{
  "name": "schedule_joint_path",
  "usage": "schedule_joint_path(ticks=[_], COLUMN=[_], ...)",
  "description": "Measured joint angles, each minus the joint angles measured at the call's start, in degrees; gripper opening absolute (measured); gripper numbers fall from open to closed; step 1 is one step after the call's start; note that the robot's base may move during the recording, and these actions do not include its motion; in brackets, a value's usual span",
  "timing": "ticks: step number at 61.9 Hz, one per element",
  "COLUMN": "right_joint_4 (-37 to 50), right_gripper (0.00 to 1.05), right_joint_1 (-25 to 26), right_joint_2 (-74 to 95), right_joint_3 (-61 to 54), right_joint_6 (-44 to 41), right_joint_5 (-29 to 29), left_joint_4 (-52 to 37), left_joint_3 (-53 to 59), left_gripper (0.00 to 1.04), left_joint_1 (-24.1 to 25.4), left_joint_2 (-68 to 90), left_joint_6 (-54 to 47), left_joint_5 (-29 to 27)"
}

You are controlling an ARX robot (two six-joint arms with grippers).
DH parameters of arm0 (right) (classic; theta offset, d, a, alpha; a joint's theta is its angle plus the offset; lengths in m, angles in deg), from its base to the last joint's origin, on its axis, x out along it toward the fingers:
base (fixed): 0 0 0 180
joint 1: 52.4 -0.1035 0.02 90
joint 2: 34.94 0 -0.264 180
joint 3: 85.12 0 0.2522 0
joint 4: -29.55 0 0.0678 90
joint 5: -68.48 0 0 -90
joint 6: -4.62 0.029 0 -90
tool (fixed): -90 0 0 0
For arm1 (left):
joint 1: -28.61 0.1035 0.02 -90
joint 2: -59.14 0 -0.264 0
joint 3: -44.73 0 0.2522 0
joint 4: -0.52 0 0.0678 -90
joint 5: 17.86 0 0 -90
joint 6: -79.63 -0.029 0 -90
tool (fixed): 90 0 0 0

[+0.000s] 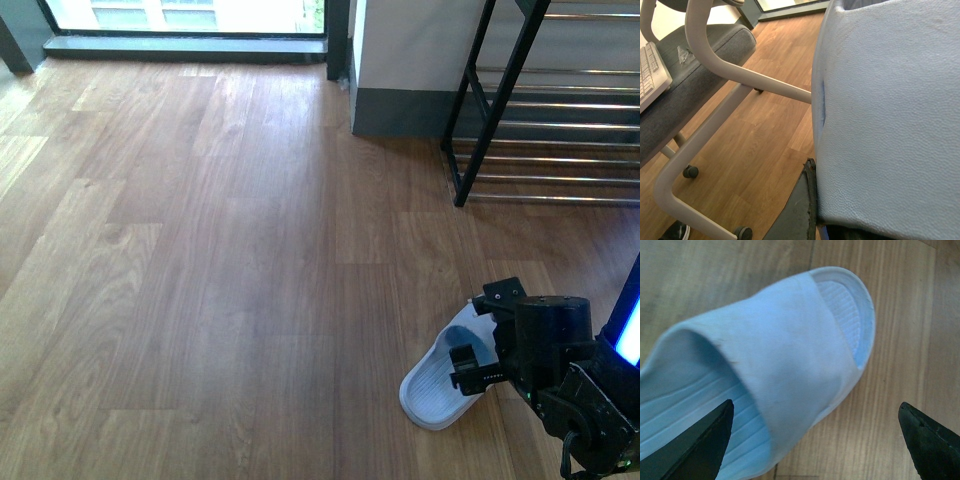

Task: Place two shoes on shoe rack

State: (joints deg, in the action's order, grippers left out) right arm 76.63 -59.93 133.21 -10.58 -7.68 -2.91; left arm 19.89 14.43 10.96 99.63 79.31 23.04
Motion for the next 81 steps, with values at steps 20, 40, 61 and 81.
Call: schedule_joint_path(ticks=[20, 40, 61, 81], right_joint_4=[-5.0, -9.8, -5.9, 2.0], right_gripper=[0.96, 0.81, 0.34, 0.01], right_joint_1=[3.5, 4.4, 4.8, 4.1], right_joint_2=[2.7, 3.7, 5.6, 3.6], right_joint_3=[4.8, 7.8, 9.3, 4.1], right_joint_6=[2.2, 12.3, 12.9, 7.7], right_joint_5=[0.3, -1.7, -1.7, -5.9], left_joint_4=[0.0, 0.0, 0.0, 0.0], left_joint_3=[0.0, 0.0, 0.0, 0.0], left_gripper=[0.02, 0.02, 0.02, 0.02], left_joint_1=[0.0, 0.0, 0.0, 0.0], left_joint_2=[0.0, 0.0, 0.0, 0.0], left_joint_6=[0.0, 0.0, 0.0, 0.0], left_joint_5=[0.0, 0.0, 0.0, 0.0])
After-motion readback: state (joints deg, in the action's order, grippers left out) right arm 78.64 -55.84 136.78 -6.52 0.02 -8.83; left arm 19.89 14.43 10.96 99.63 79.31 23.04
